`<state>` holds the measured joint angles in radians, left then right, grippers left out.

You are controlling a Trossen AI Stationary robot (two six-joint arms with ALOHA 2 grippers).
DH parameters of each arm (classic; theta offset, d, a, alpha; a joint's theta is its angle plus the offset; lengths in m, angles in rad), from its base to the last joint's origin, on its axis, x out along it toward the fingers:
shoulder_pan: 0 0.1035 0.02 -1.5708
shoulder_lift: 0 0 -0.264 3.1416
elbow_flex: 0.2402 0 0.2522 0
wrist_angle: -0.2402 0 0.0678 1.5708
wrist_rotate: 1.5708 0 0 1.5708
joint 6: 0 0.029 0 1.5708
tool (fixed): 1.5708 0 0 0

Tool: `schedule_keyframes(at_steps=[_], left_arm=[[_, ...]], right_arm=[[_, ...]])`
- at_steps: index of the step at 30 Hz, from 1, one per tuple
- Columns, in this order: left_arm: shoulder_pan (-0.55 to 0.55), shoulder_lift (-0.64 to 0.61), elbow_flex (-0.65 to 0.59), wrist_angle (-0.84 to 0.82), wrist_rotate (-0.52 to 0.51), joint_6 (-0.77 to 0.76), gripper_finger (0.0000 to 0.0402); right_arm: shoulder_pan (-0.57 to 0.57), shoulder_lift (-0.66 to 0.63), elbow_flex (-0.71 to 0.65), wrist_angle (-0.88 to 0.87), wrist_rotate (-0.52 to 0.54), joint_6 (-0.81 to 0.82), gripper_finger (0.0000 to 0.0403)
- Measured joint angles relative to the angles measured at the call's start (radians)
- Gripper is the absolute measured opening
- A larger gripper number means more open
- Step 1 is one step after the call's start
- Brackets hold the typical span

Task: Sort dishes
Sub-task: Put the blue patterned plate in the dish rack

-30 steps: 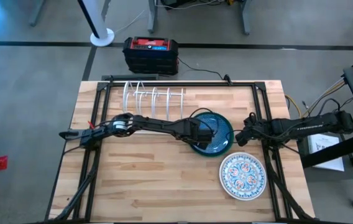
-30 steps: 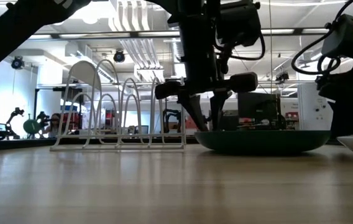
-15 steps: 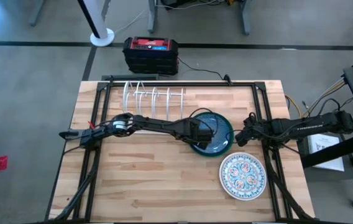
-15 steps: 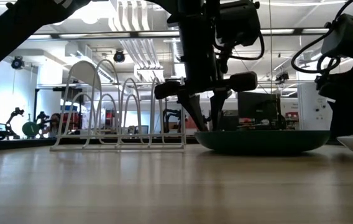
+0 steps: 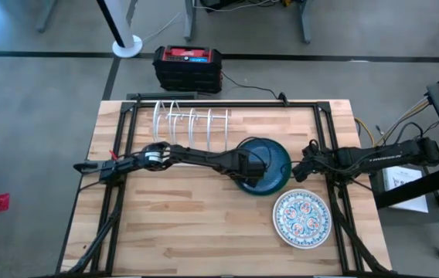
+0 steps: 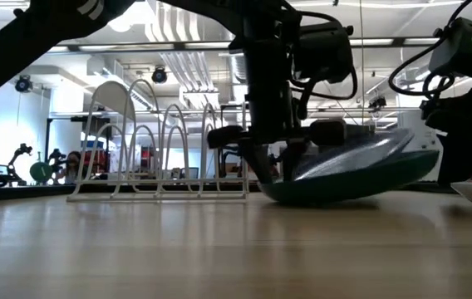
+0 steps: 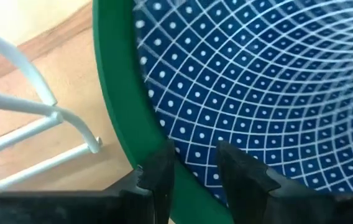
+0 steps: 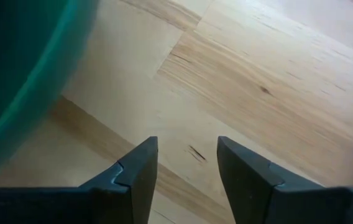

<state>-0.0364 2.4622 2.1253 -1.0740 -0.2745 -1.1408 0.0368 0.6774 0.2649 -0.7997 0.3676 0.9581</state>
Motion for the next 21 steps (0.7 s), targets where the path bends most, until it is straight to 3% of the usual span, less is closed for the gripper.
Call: schedule_keyframes(at_steps=[21], left_arm=[[0.001,0.005,0.036,-0.003,0.004,0.029,0.0114]], right_arm=[[0.000,0.000,0.000,0.011,0.000,-0.009,0.0158]])
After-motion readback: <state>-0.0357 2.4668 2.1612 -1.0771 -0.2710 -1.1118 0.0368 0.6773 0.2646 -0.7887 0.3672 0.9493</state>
